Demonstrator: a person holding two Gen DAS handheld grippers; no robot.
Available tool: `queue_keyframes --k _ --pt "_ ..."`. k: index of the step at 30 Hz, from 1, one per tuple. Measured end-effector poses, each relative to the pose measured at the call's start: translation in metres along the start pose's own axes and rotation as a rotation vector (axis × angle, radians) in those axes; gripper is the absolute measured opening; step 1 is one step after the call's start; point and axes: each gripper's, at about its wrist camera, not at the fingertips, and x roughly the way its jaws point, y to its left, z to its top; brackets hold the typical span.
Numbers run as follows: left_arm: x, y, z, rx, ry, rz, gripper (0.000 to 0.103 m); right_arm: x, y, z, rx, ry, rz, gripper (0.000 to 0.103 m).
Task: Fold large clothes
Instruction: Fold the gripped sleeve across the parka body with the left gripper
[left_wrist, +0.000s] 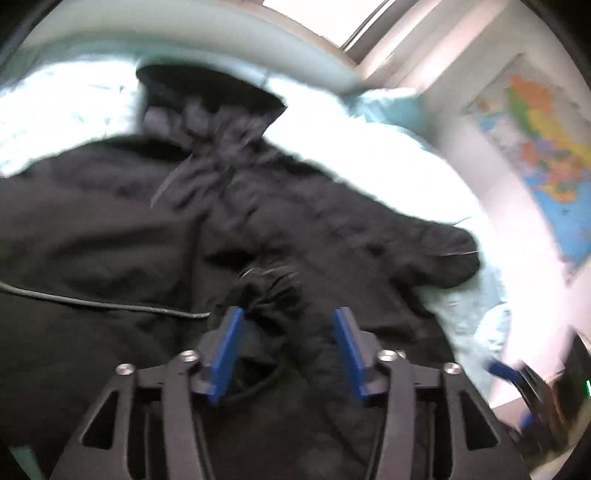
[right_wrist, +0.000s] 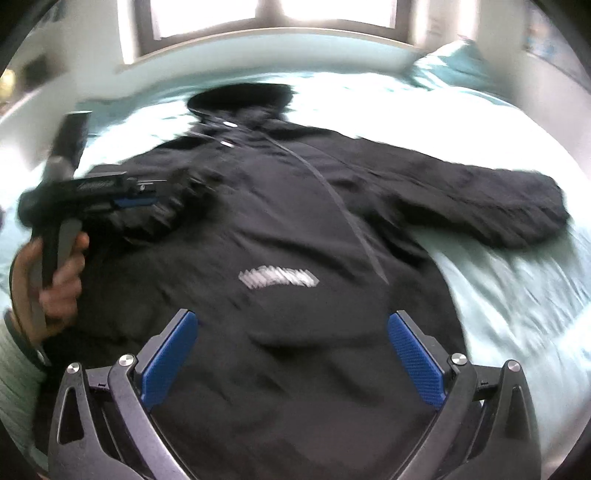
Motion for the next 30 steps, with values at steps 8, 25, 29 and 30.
queue_keyframes --k 8,25,29,30 --pt "-0.097 0.017 -0.017 0.034 -0.128 0.156 0.075 0.102 0.067 0.099 0.02 0.059 0.294 0.088" --pt "-0.08 0.065 0.003 -0.052 -0.126 0.31 0.075 0.112 0.029 0.157 0.101 -0.1 0.091 0.034" --pt "-0.017 0.07 0.009 -0.068 0.007 0.335 0.075 0.121 -0.023 0.16 0.109 -0.104 -0.101 0.034" --pt "-0.004 0.075 0.007 -0.082 0.038 0.331 0.075 0.134 -0.032 0.157 0.117 -0.067 -0.11 0.034"
